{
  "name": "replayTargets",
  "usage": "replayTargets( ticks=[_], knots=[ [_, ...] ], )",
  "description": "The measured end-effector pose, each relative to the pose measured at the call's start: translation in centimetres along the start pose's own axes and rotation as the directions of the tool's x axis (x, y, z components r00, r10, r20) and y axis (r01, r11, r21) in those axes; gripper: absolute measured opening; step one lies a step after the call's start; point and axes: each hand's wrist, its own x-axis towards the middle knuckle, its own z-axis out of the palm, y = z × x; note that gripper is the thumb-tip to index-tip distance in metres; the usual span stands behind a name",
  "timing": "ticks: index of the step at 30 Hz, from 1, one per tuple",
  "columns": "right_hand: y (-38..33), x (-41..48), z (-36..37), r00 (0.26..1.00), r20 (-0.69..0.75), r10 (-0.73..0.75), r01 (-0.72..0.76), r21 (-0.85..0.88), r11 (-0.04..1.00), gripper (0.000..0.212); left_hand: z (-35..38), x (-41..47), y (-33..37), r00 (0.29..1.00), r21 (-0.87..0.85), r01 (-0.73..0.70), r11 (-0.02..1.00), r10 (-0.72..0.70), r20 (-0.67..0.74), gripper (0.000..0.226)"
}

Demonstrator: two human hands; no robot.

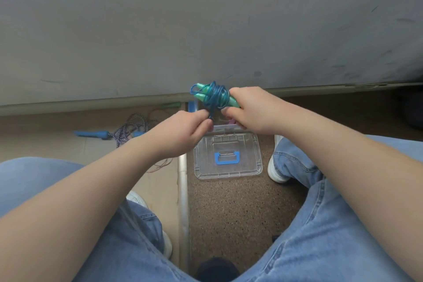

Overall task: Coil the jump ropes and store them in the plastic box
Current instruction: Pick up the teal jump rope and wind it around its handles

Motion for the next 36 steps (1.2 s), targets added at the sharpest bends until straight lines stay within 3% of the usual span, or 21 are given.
replayTargets(
  ticks=[6, 10, 13, 17, 20, 22, 23, 26, 28, 31, 34, 36],
  knots=[
    [-0.2, 0.0, 1.8, 0.995, -0.071, 0.066, -0.077, -0.163, 0.984, 0.018, -1.2, 0.2, 1.0, 0.994, 0.204, -0.106, 0.973, 0.104, 0.020, 0.035],
    [-0.2, 0.4, 3.6, 0.994, 0.023, 0.109, -0.095, -0.338, 0.936, 0.017, -1.4, 0.2, 0.9, 0.984, 0.409, -0.179, 0.895, 0.172, 0.052, 0.038],
    [0.2, 0.5, 4.4, 0.989, 0.131, 0.073, -0.013, -0.411, 0.912, 0.016, -2.3, 0.4, 0.3, 0.980, 0.473, -0.174, 0.863, 0.200, -0.005, 0.048],
    [0.2, -0.1, 4.3, 0.937, 0.316, -0.147, 0.258, -0.344, 0.903, 0.013, -4.0, 0.6, -1.3, 0.961, 0.202, -0.195, 0.960, 0.228, -0.159, 0.055],
    [-0.5, -0.7, 3.8, 0.916, 0.270, -0.297, 0.355, -0.199, 0.913, 0.016, -4.6, 0.6, -1.5, 0.980, -0.155, -0.012, 0.988, -0.019, -0.200, 0.036],
    [-0.7, -0.7, 3.3, 0.912, 0.241, -0.331, 0.373, -0.160, 0.914, 0.014, -4.7, 0.6, -1.7, 0.972, -0.468, 0.168, 0.868, -0.226, -0.070, 0.036],
    [-0.8, -0.8, 3.1, 0.911, 0.228, -0.343, 0.378, -0.131, 0.917, 0.013, -4.7, 0.5, -1.8, 0.964, -0.554, 0.225, 0.802, -0.265, 0.008, 0.043],
    [-0.6, -0.9, 2.8, 0.917, 0.150, -0.370, 0.375, -0.006, 0.927, 0.012, -4.9, 0.2, -1.7, 0.947, -0.708, 0.309, 0.635, -0.275, 0.167, 0.047],
    [-0.5, -0.9, 2.8, 0.926, 0.098, -0.364, 0.362, 0.037, 0.931, 0.010, -5.0, 0.2, -1.4, 0.929, -0.820, 0.351, 0.452, -0.277, 0.245, 0.047],
    [-0.3, -0.9, 2.7, 0.946, 0.039, -0.321, 0.318, 0.064, 0.946, 0.005, -4.9, 0.2, -0.5, 0.917, -0.894, 0.366, 0.258, -0.266, 0.298, 0.038],
    [-0.1, -0.7, 3.0, 0.958, -0.009, -0.287, 0.287, 0.011, 0.958, 0.005, -4.5, 0.1, 0.1, 0.894, -0.916, 0.373, 0.145, -0.320, 0.313, 0.016],
    [0.2, -0.5, 3.4, 0.957, -0.044, -0.286, 0.279, -0.112, 0.954, 0.014, -4.4, -0.1, 0.0, 0.854, -0.885, 0.456, 0.095, -0.328, 0.404, 0.011]
  ],
)
